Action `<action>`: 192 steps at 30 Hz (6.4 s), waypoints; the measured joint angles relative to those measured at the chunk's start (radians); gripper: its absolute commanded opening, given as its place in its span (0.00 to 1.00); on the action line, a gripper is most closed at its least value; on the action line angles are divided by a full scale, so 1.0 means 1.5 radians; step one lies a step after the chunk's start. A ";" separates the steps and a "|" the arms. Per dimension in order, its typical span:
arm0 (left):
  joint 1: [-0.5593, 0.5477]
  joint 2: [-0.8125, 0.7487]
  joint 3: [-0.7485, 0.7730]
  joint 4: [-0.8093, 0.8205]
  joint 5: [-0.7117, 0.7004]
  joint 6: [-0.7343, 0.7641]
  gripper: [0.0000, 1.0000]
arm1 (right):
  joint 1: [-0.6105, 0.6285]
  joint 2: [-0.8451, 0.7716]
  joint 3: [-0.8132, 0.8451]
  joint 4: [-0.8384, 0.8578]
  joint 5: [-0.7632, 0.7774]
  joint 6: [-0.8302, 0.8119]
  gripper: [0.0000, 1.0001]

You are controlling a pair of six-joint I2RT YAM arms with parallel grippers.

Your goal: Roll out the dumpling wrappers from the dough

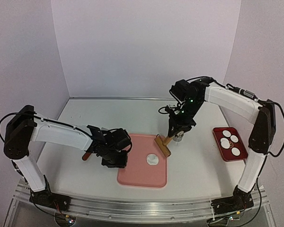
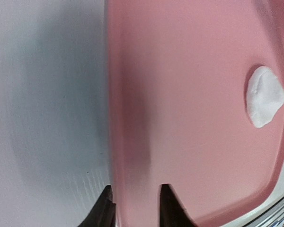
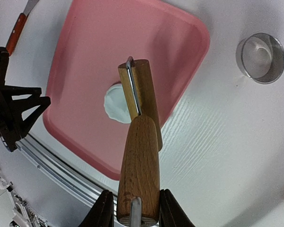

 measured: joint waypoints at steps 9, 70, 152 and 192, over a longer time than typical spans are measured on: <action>0.009 0.026 0.130 -0.082 -0.030 -0.076 0.43 | -0.043 -0.009 -0.052 0.045 -0.168 0.015 0.00; 0.079 0.084 0.049 -0.019 0.067 -0.004 0.00 | -0.091 0.076 -0.151 0.130 -0.245 0.082 0.00; 0.084 0.100 0.074 -0.041 0.095 0.033 0.00 | -0.034 0.182 -0.032 0.083 -0.249 0.061 0.00; 0.141 0.041 0.196 -0.126 0.096 0.124 0.78 | -0.051 -0.057 0.023 0.106 -0.106 0.128 0.00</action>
